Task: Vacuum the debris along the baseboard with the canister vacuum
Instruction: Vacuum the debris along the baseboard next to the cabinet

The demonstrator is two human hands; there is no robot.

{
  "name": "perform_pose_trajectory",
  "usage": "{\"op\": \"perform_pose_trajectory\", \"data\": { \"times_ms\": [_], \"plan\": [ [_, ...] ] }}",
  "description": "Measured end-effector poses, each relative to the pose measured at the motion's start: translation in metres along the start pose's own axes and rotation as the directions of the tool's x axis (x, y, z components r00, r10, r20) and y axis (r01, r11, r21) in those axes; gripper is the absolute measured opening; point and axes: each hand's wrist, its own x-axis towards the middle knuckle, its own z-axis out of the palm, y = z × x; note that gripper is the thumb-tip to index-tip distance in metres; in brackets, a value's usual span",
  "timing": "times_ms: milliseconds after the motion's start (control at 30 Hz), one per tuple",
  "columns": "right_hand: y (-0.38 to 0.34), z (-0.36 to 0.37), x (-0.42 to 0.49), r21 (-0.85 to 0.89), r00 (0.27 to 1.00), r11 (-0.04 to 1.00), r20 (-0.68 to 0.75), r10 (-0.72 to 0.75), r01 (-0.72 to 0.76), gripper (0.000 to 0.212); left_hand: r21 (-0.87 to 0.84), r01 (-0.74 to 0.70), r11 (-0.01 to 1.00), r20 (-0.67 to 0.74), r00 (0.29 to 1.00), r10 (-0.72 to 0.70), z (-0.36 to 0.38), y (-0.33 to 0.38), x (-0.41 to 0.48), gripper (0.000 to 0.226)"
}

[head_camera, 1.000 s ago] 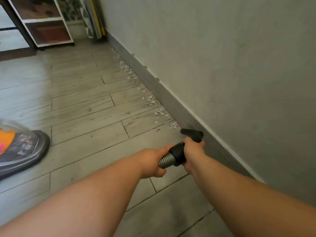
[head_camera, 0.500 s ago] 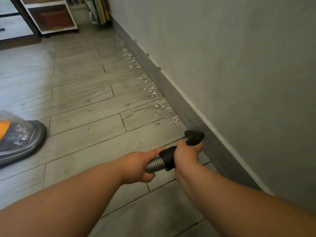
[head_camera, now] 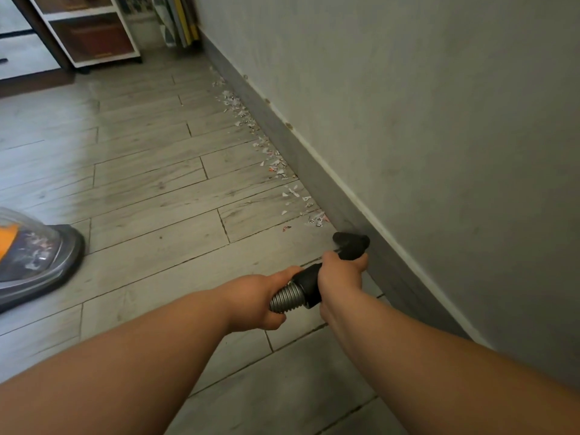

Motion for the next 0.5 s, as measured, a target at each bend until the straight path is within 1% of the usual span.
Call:
{"op": "perform_pose_trajectory", "data": {
  "times_ms": [133,500],
  "plan": [
    [-0.003,0.001,0.004,-0.061,1.000,0.998,0.021,0.015,-0.013,0.075,-0.025,0.016,1.000,0.002,1.000,-0.016,0.006,-0.004,0.005,0.084],
    [-0.008,0.006,0.020,-0.112,0.998,0.994,0.057,0.002,0.004,0.075,-0.031,0.025,0.999,-0.010,1.000,-0.025,0.009,-0.008,0.019,0.087]
  ]
}}
